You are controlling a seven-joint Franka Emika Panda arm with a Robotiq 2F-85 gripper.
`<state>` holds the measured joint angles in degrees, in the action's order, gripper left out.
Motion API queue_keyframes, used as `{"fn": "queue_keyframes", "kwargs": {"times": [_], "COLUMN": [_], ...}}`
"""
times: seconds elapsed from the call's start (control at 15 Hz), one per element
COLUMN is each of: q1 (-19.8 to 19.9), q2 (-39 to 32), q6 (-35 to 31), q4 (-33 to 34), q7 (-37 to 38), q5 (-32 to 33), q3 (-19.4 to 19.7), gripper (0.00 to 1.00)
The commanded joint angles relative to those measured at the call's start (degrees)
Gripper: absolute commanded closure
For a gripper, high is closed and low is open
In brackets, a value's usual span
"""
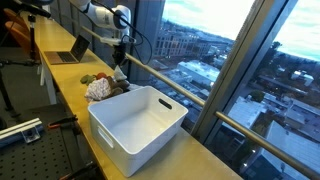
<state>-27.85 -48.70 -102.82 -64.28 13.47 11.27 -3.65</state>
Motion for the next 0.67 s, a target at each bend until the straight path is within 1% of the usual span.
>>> {"fn": "queue_keyframes", "kwargs": {"times": [0.0,0.13,0.2,0.27,0.47,0.6], "q1": [-2.3,-3.3,-3.6,-3.8,-4.0,-4.0], "q2": [-5.9,-7.6,-8.6,-9.0,-9.1,-8.8], "q6": [3.4,3.8,4.0,4.2,4.5,4.6], "q4": [5.7,6.3,6.6,6.8,6.4,6.5], "q7": [0.1,-0.3,-0.3,-0.3,-0.7,-0.7], "q5": [1.1,1.0,1.0,0.8,0.3,0.3], "q3": [-0.7,-0.7,-0.6,-0.5,0.1,0.2], "gripper": [0.98,0.98,0.69,0.68,0.48,0.33]}}
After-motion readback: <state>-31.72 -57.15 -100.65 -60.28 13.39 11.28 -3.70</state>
